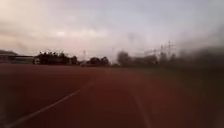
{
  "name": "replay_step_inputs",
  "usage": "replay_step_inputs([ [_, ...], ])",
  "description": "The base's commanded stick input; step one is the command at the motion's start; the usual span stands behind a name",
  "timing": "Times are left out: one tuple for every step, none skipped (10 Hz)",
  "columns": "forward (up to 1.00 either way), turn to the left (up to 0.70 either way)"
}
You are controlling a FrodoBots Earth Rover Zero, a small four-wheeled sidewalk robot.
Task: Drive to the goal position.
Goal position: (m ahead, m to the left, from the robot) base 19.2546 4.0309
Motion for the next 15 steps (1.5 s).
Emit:
replay_step_inputs([
  [0.7,0.0],
  [0.7,0.0],
  [0.7,0.0],
  [0.7,0.0],
  [0.7,0.0],
  [0.7,0.0],
  [0.7,0.0],
  [0.7,0.0],
  [0.7,-0.02],
  [0.7,-0.35],
  [0.7,-0.35],
  [0.7,-0.35],
  [0.7,-0.35],
  [0.7,-0.25],
  [0.7,0.0],
])
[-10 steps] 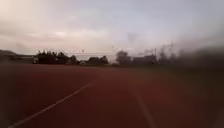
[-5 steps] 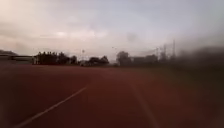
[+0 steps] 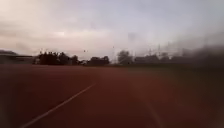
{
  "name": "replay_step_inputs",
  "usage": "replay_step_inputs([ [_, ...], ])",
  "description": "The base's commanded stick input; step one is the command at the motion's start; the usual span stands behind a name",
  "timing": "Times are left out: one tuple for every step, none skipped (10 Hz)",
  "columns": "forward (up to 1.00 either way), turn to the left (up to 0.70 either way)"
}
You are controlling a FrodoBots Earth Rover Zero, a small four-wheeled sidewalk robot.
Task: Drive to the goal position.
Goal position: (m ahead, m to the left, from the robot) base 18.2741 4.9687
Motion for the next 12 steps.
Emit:
replay_step_inputs([
  [0.7,0.0],
  [0.7,0.0],
  [0.7,0.0],
  [0.7,0.0],
  [0.7,0.0],
  [0.7,0.0],
  [0.7,0.0],
  [0.7,0.0],
  [0.7,0.0],
  [0.7,0.0],
  [0.7,0.0],
  [0.7,0.0],
])
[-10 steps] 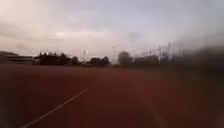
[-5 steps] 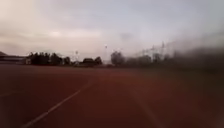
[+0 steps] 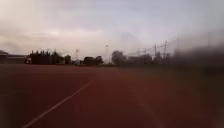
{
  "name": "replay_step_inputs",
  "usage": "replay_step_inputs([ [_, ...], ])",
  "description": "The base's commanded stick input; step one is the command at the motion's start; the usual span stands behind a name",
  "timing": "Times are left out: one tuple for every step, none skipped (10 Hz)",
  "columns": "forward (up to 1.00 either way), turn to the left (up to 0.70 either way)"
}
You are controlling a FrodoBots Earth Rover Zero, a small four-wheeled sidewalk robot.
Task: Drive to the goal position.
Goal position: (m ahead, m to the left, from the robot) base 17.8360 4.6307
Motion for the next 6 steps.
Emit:
replay_step_inputs([
  [0.7,0.0],
  [0.7,0.0],
  [0.7,0.0],
  [0.7,0.0],
  [0.7,0.01],
  [0.7,0.02],
])
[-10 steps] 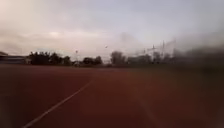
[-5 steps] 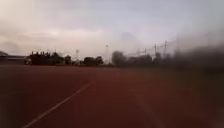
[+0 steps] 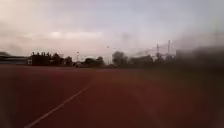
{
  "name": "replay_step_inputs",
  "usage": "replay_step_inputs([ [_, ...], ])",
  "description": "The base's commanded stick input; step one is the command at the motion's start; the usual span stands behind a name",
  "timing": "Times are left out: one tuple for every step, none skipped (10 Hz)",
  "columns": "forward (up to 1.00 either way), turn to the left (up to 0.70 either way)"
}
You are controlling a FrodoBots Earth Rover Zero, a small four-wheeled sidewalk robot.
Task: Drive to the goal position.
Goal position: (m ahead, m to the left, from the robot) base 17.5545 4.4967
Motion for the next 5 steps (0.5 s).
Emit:
replay_step_inputs([
  [0.7,0.02],
  [0.7,0.02],
  [0.7,0.02],
  [0.7,0.02],
  [0.7,0.02],
])
